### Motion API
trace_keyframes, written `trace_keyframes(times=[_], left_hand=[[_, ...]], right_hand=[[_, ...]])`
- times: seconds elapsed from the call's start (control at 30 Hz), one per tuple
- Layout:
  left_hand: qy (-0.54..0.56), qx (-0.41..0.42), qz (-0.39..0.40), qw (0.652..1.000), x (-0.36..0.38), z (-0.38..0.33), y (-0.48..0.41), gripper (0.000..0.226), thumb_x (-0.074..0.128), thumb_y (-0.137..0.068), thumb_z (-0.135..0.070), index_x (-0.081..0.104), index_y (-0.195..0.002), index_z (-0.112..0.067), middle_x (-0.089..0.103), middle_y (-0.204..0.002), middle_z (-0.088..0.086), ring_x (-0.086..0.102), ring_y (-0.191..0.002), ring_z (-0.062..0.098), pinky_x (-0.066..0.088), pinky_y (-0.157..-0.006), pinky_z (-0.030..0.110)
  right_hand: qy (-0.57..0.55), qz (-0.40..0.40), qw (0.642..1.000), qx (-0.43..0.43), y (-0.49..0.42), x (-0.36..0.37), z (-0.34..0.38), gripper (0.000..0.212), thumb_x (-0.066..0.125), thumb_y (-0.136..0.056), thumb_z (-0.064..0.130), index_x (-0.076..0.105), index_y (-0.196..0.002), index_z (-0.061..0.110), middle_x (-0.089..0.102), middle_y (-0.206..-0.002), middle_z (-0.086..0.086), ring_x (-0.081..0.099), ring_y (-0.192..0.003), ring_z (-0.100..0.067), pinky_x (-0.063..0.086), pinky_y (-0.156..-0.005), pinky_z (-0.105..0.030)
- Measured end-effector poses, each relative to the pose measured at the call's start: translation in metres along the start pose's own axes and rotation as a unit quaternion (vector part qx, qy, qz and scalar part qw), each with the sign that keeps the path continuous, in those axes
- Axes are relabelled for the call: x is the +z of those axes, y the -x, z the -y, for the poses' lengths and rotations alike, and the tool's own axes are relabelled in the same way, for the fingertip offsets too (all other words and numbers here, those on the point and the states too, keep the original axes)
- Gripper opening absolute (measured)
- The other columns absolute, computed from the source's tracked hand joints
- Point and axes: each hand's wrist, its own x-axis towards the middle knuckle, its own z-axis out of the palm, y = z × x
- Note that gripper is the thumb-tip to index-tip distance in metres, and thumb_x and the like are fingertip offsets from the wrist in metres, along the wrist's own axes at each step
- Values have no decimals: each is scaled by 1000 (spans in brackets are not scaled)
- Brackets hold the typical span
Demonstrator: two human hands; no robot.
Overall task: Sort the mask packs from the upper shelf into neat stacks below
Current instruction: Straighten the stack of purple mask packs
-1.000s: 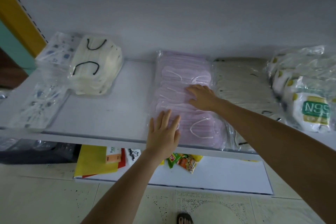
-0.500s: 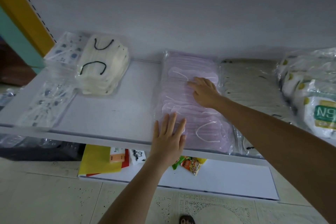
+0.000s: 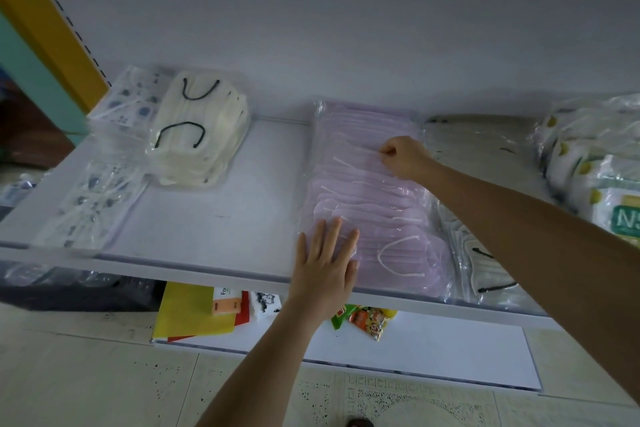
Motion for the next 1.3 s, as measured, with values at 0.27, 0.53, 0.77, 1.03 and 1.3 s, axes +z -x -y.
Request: trace_keyframes(times=[0.27,0.53,0.77,1.03,1.3], left_hand=[[11,-6,8,1000,0,-1,-3,53,3,-101,-42,36,-136,-22,49,-140,13,50,-126,35,44,-92,54],[16,-8,13,1000,-1,-2,-3,53,5,-100,-42,37,-137,-22,50,-139,13,50,-125,35,45,-92,54],[19,-16,21,999,-1,-3,-1,53,4,-100,-43,37,-136,-22,51,-138,13,51,-124,35,46,-91,53],[14,-25,25,999,-2,-4,0,53,3,-101,-42,38,-136,-22,52,-138,12,51,-124,34,45,-92,52],[16,-25,26,999,-2,-6,0,53,3,-101,-42,37,-137,-22,51,-138,13,50,-125,34,45,-92,53]], right_hand=[[98,-44,990,-91,13,8,-5,55,52,-92,21,32,-143,19,23,-150,-11,20,-137,-31,18,-111,-37],[181,42,972,-145,37,40,-1,48,23,-100,42,26,-144,23,22,-149,-7,19,-136,-28,9,-114,-38],[182,71,972,-133,41,41,-6,56,17,-100,45,4,-150,23,-2,-157,-3,-4,-145,-21,-6,-116,-43],[151,29,985,-75,44,48,-6,56,20,-100,42,26,-144,10,14,-155,-4,7,-143,-23,0,-117,-44],[106,13,989,-106,35,35,-14,46,29,-100,33,33,-142,16,20,-154,-3,15,-142,-23,8,-116,-39]])
